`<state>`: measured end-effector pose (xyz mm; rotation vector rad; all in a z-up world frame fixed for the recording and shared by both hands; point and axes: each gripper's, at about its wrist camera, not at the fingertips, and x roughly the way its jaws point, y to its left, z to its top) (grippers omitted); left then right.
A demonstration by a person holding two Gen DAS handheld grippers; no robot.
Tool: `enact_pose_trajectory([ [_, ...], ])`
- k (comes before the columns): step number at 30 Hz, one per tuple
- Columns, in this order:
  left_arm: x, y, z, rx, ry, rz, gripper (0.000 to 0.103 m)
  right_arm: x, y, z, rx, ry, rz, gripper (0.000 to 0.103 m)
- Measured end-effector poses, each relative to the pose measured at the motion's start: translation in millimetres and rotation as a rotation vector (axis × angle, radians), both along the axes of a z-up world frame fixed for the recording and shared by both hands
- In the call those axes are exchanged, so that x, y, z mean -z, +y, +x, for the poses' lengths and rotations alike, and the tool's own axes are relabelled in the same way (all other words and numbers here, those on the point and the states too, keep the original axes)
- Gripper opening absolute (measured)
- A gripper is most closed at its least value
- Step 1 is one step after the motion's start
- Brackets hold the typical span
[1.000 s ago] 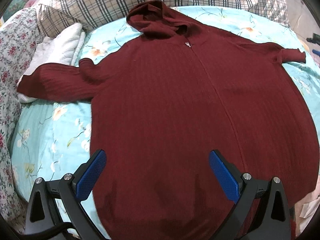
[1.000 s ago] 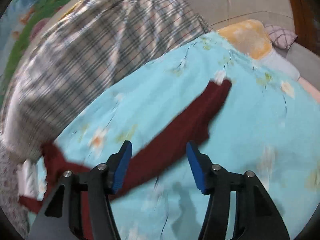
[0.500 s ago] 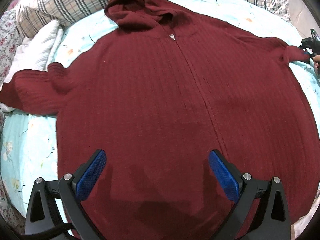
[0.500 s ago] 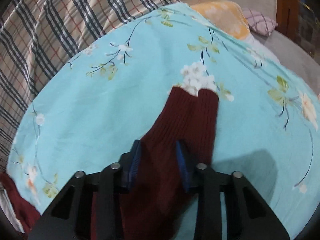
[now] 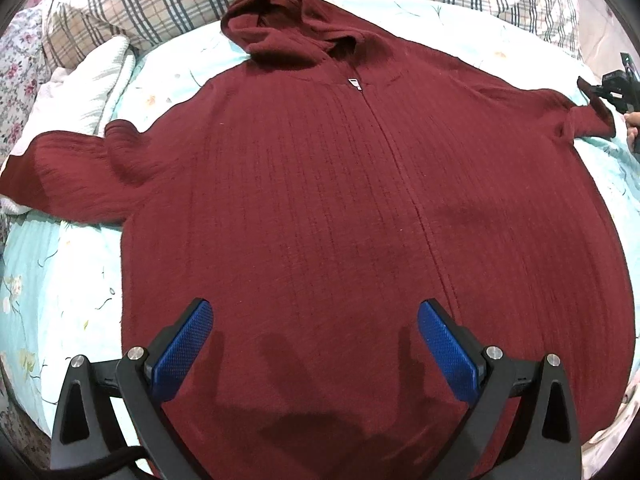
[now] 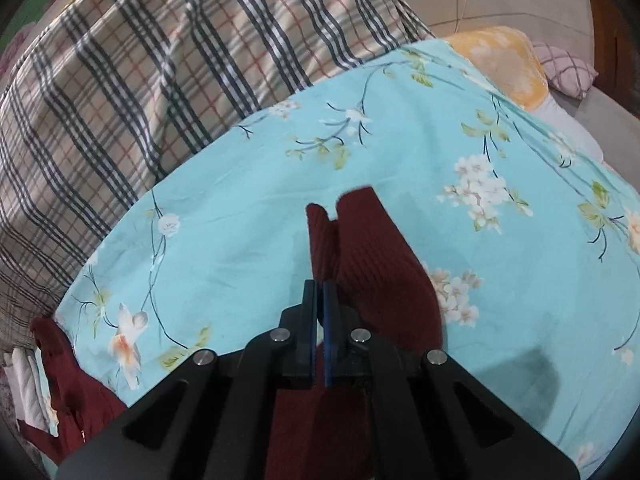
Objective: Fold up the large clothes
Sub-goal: 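Grasp the cardigan sleeve cuff with the right gripper and lift it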
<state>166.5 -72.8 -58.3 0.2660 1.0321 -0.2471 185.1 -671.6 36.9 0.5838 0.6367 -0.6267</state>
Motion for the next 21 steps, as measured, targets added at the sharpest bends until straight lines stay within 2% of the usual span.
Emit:
enact_pose_trajectory([
  [5, -1, 12, -1, -0.019, 0.003, -0.013, 0.102, -12, 32, 12, -0.104, -0.052, 0.038, 0.002],
  [9, 0, 17, 2, -0.031, 0.012, -0.038, 0.102, -21, 88, 26, -0.268, -0.113, 0.099, 0.002],
  [12, 0, 24, 10, -0.047, 0.03, -0.101, 0.102, -19, 152, 48, -0.426, -0.137, 0.148, 0.002],
  [17, -5, 49, 20, -0.085, 0.065, -0.236, 0.102, 1, 261, 90, -0.664, -0.184, 0.292, 0.002],
  [21, -9, 74, 26, -0.115, 0.078, -0.326, 0.102, 25, 359, 123, -0.838, -0.16, 0.368, 0.002],
])
